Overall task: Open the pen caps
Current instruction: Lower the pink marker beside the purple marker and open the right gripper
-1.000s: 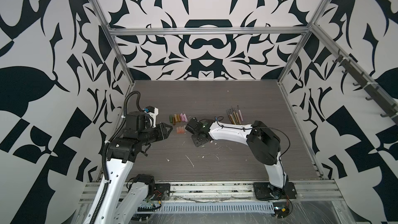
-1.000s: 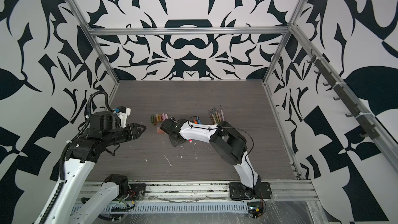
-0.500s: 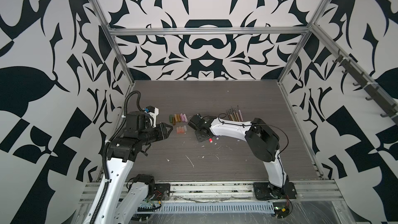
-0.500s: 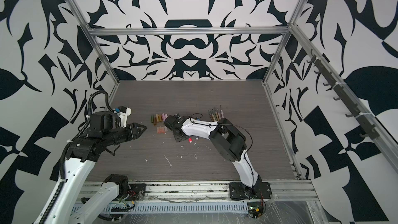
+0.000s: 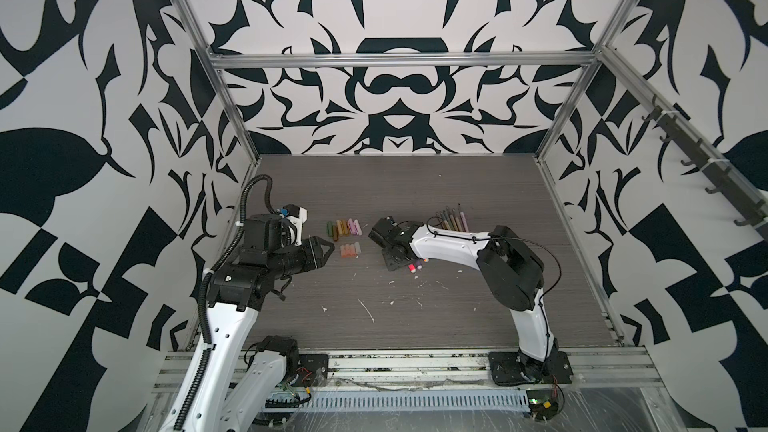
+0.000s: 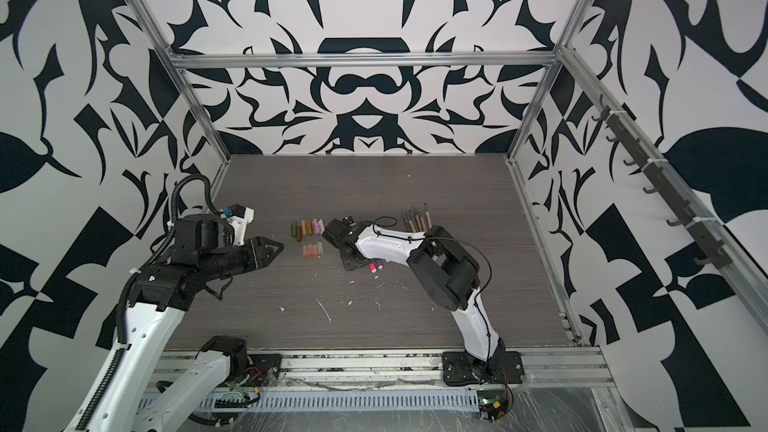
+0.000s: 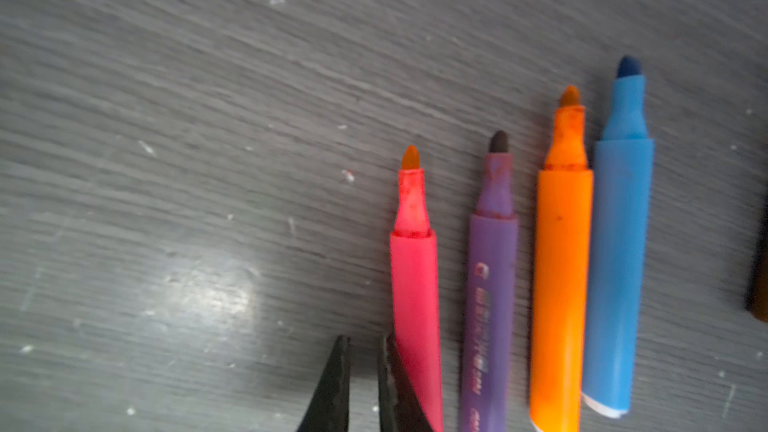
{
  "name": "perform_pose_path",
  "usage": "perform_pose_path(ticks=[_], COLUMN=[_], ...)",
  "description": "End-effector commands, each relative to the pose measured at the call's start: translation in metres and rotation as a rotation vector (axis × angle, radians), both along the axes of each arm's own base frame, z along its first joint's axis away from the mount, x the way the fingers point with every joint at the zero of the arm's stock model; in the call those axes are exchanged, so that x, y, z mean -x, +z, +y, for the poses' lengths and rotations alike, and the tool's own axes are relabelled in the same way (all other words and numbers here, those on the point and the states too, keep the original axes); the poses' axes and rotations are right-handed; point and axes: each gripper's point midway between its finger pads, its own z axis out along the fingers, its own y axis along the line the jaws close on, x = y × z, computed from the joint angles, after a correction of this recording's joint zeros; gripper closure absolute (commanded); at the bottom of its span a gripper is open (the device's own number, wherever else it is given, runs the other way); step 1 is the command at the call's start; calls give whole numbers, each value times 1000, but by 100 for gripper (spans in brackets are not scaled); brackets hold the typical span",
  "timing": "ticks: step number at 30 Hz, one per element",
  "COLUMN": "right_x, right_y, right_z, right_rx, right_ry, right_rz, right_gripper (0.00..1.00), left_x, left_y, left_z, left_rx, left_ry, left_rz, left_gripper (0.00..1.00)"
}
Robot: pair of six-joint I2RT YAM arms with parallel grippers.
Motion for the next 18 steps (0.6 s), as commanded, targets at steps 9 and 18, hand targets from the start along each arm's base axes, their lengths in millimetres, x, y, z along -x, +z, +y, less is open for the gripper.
perform_pose_path(ticks=[9, 18], right_x=[-2, -7], right_y=[5, 6], right_z=[-22, -26], right_rx=[45, 70], right_ry=[-18, -6], right_rz=[1, 2], right_gripper=[83, 83], left_x=[2, 3], left_y=[-5, -6], left_z=[-1, -1], left_rx=[2, 3], left_ry=[-12, -13], left_rz=[17, 17], left_gripper=[58, 58])
